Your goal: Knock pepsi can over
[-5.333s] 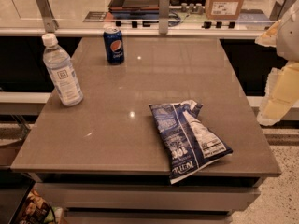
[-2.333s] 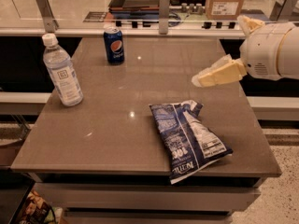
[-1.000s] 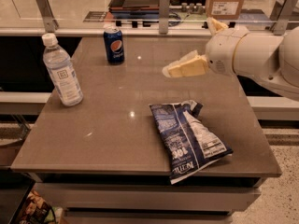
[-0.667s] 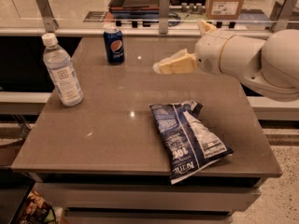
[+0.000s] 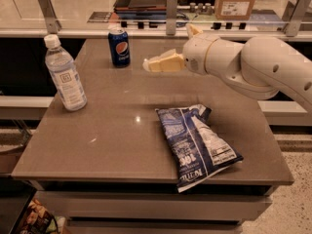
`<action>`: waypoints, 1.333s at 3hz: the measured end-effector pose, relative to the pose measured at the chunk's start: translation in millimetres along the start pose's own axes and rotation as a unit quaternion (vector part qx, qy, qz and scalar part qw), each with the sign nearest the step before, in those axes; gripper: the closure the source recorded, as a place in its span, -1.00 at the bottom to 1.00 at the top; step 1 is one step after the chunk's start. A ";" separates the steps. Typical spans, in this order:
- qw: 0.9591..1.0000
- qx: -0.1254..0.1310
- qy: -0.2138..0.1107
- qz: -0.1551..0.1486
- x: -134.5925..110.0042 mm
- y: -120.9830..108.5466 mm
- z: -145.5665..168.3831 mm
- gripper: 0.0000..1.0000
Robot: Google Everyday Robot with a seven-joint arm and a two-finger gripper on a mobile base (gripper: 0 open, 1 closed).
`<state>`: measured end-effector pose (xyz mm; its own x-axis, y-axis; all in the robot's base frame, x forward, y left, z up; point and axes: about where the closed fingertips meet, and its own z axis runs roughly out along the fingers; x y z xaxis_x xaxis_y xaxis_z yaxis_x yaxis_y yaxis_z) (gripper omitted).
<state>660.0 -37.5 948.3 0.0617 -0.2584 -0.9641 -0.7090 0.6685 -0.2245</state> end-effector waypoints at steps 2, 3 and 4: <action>0.998 -0.038 0.006 0.045 17.3 12.3 63.7 -1.00; 0.997 -0.048 0.010 0.056 20.7 16.2 84.2 -1.00; 0.996 -0.062 0.002 0.058 16.9 25.6 113.9 -1.00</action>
Offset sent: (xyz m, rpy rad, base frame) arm 0.0600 0.0731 -0.0449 0.0713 0.1456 0.0821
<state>722.9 54.7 910.1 -0.0288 -0.1869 -0.9820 -0.7926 0.6028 -0.0915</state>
